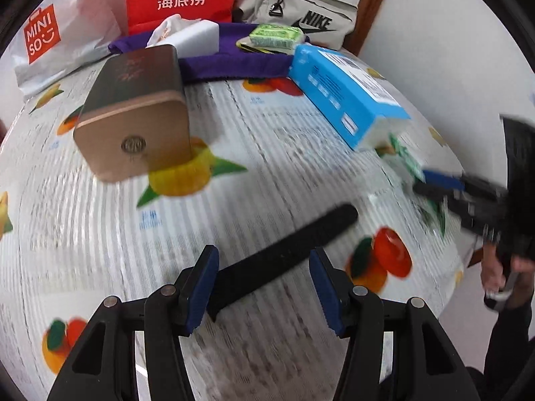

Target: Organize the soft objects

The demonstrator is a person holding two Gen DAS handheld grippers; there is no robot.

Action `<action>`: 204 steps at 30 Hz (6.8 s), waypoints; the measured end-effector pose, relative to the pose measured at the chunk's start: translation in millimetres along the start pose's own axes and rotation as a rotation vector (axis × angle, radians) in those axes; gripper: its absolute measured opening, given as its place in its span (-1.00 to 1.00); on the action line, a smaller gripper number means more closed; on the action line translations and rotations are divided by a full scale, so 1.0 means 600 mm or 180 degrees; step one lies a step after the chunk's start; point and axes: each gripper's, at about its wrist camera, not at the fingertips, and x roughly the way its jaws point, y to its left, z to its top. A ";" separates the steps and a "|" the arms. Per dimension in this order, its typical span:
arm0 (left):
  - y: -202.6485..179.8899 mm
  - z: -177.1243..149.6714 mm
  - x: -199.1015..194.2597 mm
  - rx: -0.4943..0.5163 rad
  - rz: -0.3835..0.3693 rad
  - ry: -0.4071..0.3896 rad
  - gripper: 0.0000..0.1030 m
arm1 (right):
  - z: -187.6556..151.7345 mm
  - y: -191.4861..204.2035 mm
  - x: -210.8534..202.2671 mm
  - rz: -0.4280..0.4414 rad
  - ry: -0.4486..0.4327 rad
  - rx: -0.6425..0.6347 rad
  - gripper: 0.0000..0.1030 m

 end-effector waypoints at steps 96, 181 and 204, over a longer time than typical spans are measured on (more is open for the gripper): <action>0.099 0.214 -0.103 -0.0151 0.0551 -0.0691 -0.61 | 0.286 -0.009 0.007 0.0083 -0.0542 -0.0340 -0.46; 0.135 0.400 -0.012 -0.0174 0.0617 -0.0579 0.09 | 0.430 -0.071 0.124 0.0326 -0.0271 -0.0109 0.52; 0.001 0.190 -0.199 -0.0361 0.0627 -0.0739 0.55 | 0.217 0.038 -0.140 -0.0158 -0.0654 -0.0054 0.99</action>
